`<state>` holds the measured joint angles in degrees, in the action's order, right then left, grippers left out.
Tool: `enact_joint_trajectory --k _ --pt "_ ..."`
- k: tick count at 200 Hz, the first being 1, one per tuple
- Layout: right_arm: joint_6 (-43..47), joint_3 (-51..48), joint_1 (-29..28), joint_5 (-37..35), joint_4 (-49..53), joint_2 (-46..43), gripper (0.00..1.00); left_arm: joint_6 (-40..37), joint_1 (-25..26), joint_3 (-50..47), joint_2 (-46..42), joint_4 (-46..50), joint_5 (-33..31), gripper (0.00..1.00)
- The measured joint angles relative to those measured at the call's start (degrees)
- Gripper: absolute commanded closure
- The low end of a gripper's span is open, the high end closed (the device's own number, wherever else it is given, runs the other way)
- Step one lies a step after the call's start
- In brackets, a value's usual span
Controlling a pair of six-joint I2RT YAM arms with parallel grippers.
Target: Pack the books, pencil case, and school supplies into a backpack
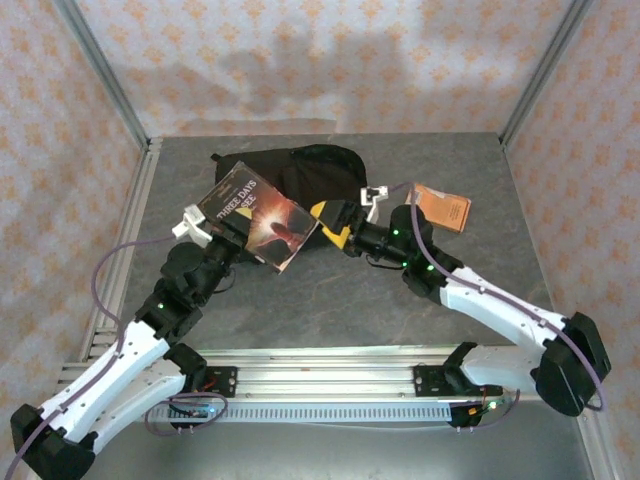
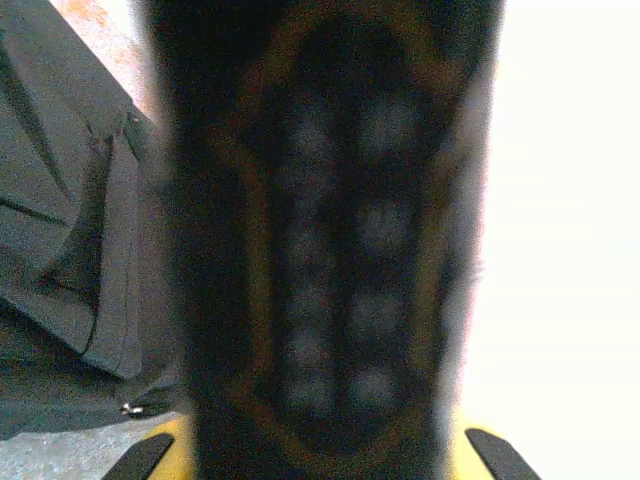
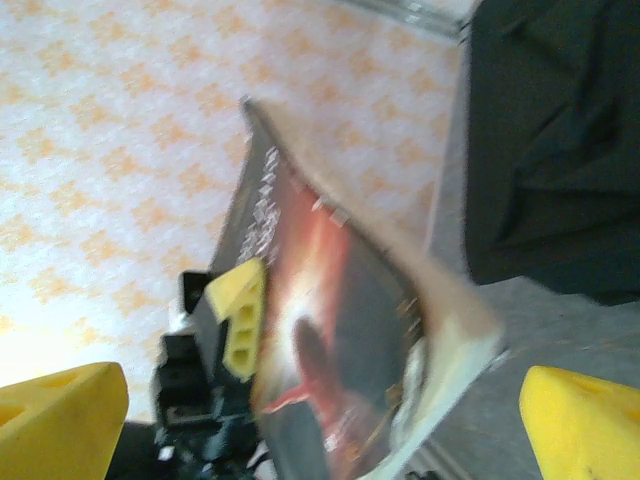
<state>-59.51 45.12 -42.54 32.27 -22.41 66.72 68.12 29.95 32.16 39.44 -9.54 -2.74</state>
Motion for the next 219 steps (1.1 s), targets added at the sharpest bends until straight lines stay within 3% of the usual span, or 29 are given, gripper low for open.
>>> enact_joint_trajectory --k 73,122,161,219 --pt "-5.2 2.5 -4.0 -2.4 -9.5 8.8 0.03 4.1 -0.1 2.8 2.9 -3.4 -3.8 1.00" --pt "-8.0 2.6 -5.4 -4.0 -15.5 12.4 0.20 4.7 -0.1 3.4 2.2 -4.0 -5.1 1.00" --pt "-9.5 5.0 -7.4 -3.8 -17.3 17.4 0.13 5.1 -0.1 3.4 2.4 -3.8 -5.3 1.00" --pt "-3.1 5.1 -7.6 -7.5 -9.9 13.1 0.04 3.2 0.0 5.7 0.7 -0.1 -5.7 1.00"
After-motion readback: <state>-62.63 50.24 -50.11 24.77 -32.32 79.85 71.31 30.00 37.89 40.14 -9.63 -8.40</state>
